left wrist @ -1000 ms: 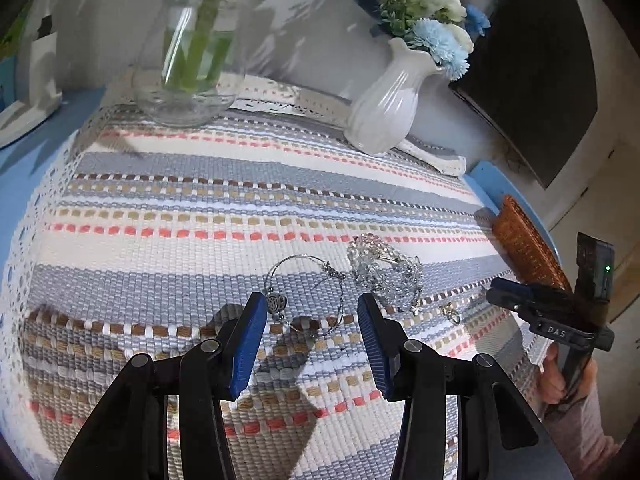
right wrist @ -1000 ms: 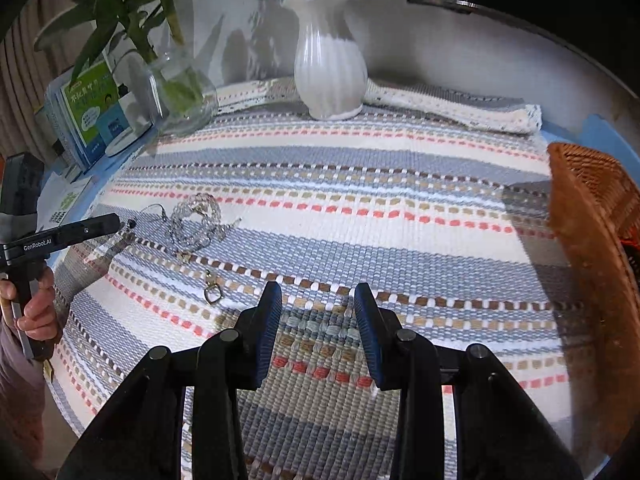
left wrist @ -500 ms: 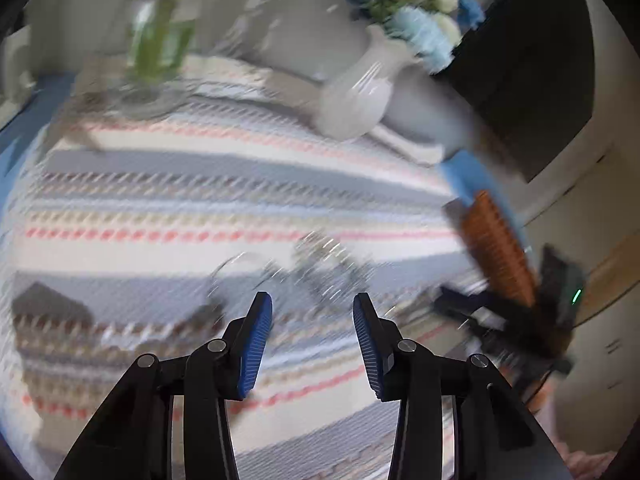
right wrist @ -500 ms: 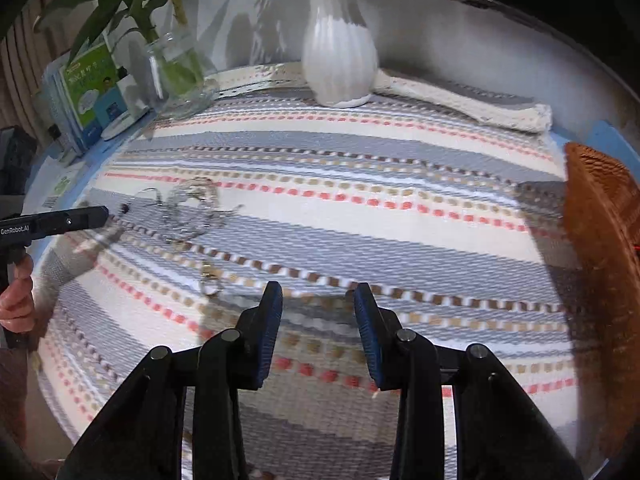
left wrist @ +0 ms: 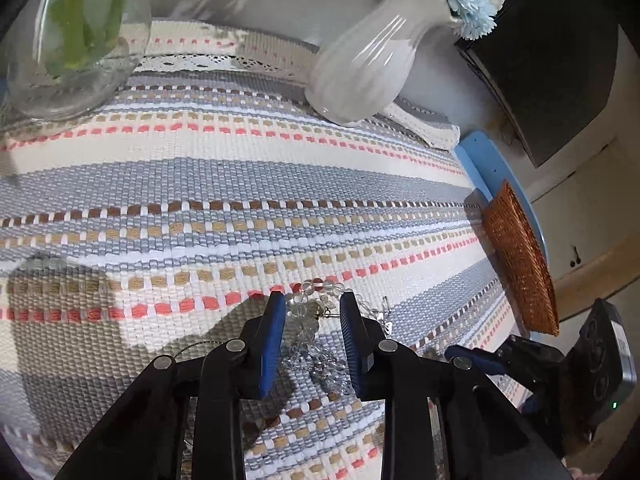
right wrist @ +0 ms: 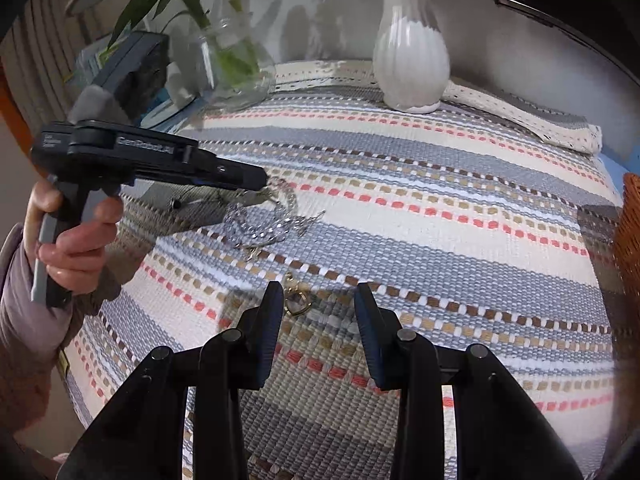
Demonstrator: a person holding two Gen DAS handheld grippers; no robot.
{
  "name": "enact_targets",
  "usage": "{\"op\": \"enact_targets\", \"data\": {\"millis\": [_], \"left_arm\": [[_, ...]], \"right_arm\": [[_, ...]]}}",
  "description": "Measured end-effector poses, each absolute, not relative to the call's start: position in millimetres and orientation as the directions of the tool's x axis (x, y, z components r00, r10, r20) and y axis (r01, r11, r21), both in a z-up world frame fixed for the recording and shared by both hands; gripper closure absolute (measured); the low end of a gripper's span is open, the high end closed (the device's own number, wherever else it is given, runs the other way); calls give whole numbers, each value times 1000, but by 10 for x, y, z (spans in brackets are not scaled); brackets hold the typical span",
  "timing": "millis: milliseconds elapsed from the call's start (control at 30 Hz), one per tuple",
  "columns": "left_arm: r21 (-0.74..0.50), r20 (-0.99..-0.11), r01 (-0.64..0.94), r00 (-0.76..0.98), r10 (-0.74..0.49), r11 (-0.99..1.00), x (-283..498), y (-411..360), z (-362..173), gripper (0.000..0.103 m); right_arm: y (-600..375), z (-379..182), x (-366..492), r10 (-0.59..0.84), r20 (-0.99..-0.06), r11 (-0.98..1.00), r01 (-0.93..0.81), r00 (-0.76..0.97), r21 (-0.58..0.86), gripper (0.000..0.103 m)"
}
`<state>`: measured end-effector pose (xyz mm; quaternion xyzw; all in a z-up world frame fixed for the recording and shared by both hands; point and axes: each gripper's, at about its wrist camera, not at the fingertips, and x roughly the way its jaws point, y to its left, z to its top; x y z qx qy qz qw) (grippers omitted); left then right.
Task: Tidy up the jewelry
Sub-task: 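Grasp the clear bead bracelet with the left tool while the right tool grasps the silver chain, then carry the bead bracelet and silver chain into the basket and release both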
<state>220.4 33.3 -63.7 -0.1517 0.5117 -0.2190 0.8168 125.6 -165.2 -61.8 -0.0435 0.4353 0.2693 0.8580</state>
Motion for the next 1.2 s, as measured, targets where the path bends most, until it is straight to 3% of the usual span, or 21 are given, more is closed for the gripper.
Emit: {"op": "enact_targets", "data": {"millis": [367,533,767,867,1200], "left_arm": [[-455,-766,202,409,-497,867,2209,307,-672,86],[-462,-761,204,408,-504,863,2223,327,-682,86],[-334,-788,235,461,-408,913,2145,147,-635,86],[-268,-797,237,489,-353,934,2117,72,-625,96],[-399,-674,324,531,-514,858,1991,149,-346,96]], "right_arm": [[-1488,-615,1313,394,-779,850,-516,487,108,66],[-1387,-647,1402,372,-791,850,-521,485,80,91],[-1281,-664,1392,340,-799,847,-530,496,32,91],[-1273,-654,1360,336,-793,846,-533,509,17,92],[-1536,-518,1316,386,-740,873,-477,551,100,92]]}}
